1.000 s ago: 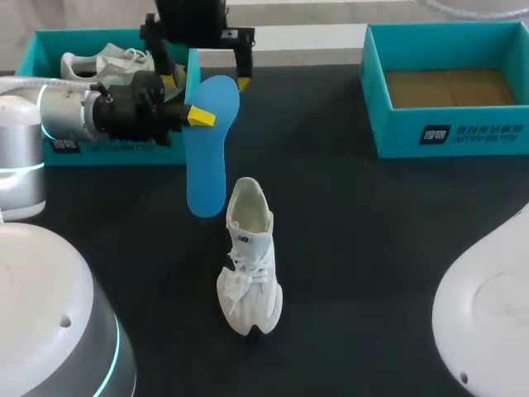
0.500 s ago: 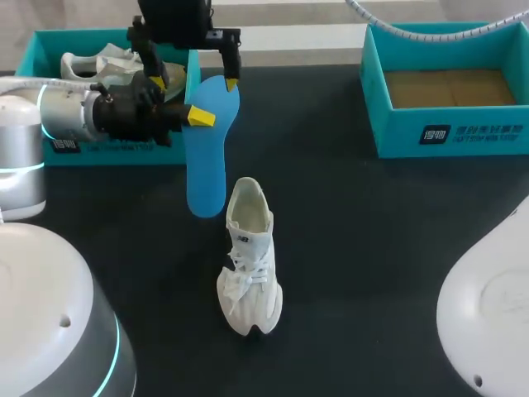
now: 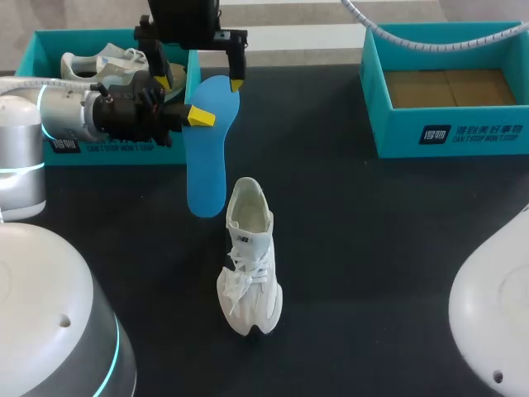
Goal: Take the shoe out of the shoebox, open the shoe tongue, remove and reinsert the insole, then place the shoe into the shoebox
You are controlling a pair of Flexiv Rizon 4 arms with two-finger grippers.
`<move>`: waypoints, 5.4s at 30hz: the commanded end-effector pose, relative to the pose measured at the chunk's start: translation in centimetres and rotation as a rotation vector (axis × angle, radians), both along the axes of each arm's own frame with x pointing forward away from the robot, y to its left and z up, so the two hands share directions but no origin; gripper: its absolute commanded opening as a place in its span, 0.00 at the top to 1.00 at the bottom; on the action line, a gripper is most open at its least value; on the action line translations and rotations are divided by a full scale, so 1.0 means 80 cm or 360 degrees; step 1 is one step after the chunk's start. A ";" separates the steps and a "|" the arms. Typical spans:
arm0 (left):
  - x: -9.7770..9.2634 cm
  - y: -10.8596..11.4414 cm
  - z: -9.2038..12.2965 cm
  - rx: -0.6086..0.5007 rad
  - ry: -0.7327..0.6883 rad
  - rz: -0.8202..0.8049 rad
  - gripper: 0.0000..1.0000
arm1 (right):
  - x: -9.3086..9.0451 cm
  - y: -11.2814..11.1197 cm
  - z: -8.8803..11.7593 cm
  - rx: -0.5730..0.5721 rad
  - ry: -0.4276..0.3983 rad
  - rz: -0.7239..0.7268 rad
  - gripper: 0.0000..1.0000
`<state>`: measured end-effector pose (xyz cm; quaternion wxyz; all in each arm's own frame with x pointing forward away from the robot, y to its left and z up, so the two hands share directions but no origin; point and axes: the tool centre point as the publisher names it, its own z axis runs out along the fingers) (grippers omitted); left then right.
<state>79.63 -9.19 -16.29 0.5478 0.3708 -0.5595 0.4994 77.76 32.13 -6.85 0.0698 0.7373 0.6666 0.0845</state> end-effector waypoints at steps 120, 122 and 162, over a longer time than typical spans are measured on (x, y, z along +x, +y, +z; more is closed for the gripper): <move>-0.002 0.032 0.051 0.0098 -0.1611 0.0018 1.00 | 0.024 -0.103 -0.104 0.2193 -0.0149 0.0509 0.00; -0.001 0.033 0.053 0.0092 -0.1566 0.0012 1.00 | 0.024 -0.103 -0.104 0.2193 -0.0149 0.0509 0.00; 0.006 0.020 0.027 -0.0510 -0.3051 0.0365 1.00 | 0.024 -0.103 -0.104 0.2193 -0.0149 0.0509 0.00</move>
